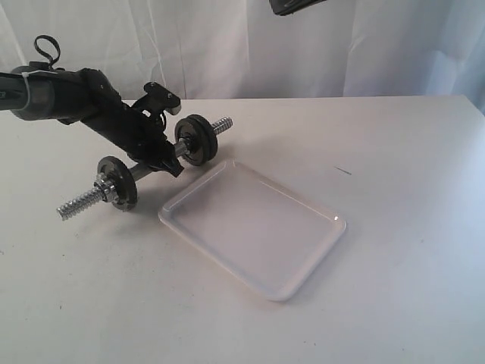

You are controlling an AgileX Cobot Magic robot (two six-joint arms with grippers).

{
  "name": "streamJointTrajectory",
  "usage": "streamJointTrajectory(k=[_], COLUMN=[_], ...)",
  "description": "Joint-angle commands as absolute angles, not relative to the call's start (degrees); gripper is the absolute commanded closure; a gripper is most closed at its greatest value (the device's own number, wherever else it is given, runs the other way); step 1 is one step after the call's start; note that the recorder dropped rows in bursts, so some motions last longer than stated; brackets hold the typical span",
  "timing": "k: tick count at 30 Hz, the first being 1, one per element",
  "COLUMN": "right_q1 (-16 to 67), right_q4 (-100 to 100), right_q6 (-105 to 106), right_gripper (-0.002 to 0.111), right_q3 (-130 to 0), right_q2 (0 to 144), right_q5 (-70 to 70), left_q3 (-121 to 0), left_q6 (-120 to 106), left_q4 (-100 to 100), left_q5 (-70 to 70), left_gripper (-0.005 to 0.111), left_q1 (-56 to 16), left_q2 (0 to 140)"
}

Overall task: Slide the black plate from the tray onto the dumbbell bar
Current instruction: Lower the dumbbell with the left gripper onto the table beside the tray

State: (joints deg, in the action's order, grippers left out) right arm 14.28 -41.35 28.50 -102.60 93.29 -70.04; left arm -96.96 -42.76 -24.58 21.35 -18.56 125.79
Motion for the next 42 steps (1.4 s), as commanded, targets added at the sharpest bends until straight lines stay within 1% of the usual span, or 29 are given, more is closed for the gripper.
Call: streamJointTrajectory(k=[1,8,10,14,16,18,34,39,42], right_q1=[13.68,13.68,13.68,13.68,13.68,13.68,13.68,13.68,13.68], right_q4=[-41.29,-41.29,-41.29,-41.29,-41.29,-41.29,-41.29,-41.29,-41.29], right_q6=[28.22,28.22,28.22,28.22,28.22,28.22,28.22,28.22,28.01], right_gripper=[0.108,0.108,0.108,0.108,0.108,0.108,0.108,0.108,0.108], right_q3=[-102.61,-102.61,-102.61,-102.61,-102.61,-102.61,-102.61,-102.61,-102.61], right_q2=[92.63,92.63,92.63,92.63,92.63,92.63,92.63,92.63,92.63], right_q5=[-69.96,-69.96,-69.96,-69.96,-69.96,-69.96,-69.96,-69.96,-69.96], left_q3=[-99.04,-99.04,-99.04,-99.04,-99.04,-99.04,-99.04,-99.04,-99.04], left_q6=[-41.99,-41.99,-41.99,-41.99,-41.89,-41.61,-40.69,-38.75,-38.09], left_q4=[-29.98,-30.35,-30.48,-30.84,-30.84,-30.84,-30.96,-31.05,-31.05], left_q5=[17.90,18.75,18.88,18.97,19.11,19.33,21.91,23.64,24.44], left_gripper=[0.107,0.105,0.099,0.080,0.073,0.069,0.069,0.058,0.058], left_q1=[-18.69,-18.69,-18.69,-18.69,-18.69,-18.69,-18.69,-18.69,-18.69], left_q2=[122.29,122.29,122.29,122.29,122.29,122.29,121.41,121.07,121.07])
